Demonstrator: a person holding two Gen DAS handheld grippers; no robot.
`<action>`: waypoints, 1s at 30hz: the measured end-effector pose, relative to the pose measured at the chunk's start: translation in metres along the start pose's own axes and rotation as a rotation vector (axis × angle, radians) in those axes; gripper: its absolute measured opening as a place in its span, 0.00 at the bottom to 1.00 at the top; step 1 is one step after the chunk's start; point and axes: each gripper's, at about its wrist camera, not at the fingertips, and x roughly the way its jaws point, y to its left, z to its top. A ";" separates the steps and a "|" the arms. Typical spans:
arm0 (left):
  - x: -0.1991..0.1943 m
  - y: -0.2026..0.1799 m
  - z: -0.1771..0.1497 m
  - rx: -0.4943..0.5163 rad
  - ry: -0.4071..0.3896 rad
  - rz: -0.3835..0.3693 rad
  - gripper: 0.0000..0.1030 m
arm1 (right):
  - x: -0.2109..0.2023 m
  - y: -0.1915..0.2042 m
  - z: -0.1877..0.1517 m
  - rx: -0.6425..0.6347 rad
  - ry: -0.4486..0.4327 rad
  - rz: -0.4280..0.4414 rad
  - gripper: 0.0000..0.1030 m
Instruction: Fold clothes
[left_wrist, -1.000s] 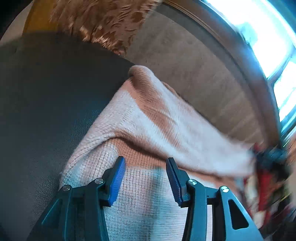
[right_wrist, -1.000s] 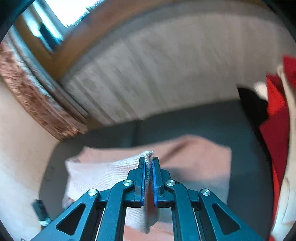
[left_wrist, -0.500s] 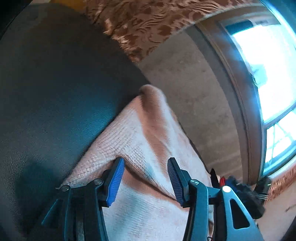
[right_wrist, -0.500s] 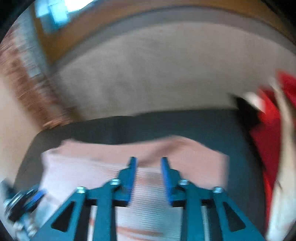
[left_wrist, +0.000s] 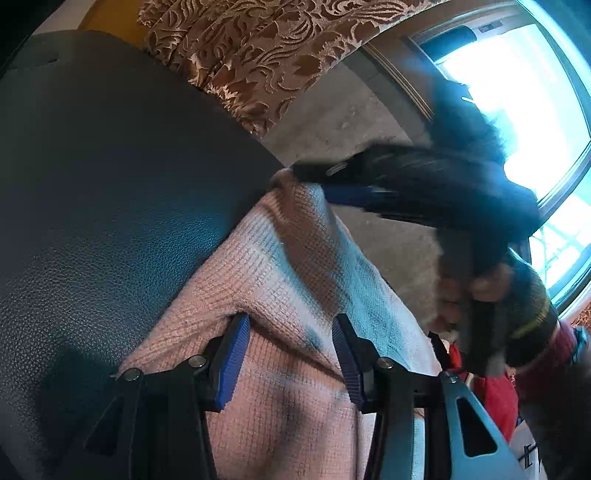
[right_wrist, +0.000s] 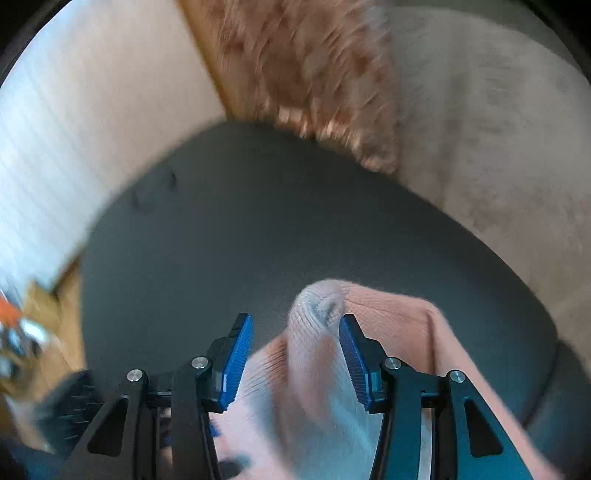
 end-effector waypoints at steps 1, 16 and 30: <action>-0.001 0.001 -0.001 -0.001 -0.003 -0.004 0.45 | 0.013 0.006 0.004 -0.046 0.046 -0.056 0.39; 0.001 0.001 0.001 0.001 -0.036 -0.019 0.45 | 0.045 -0.050 0.002 0.286 -0.095 0.063 0.21; -0.013 -0.030 0.022 0.086 -0.019 0.052 0.46 | -0.114 -0.093 -0.201 0.540 -0.325 -0.024 0.33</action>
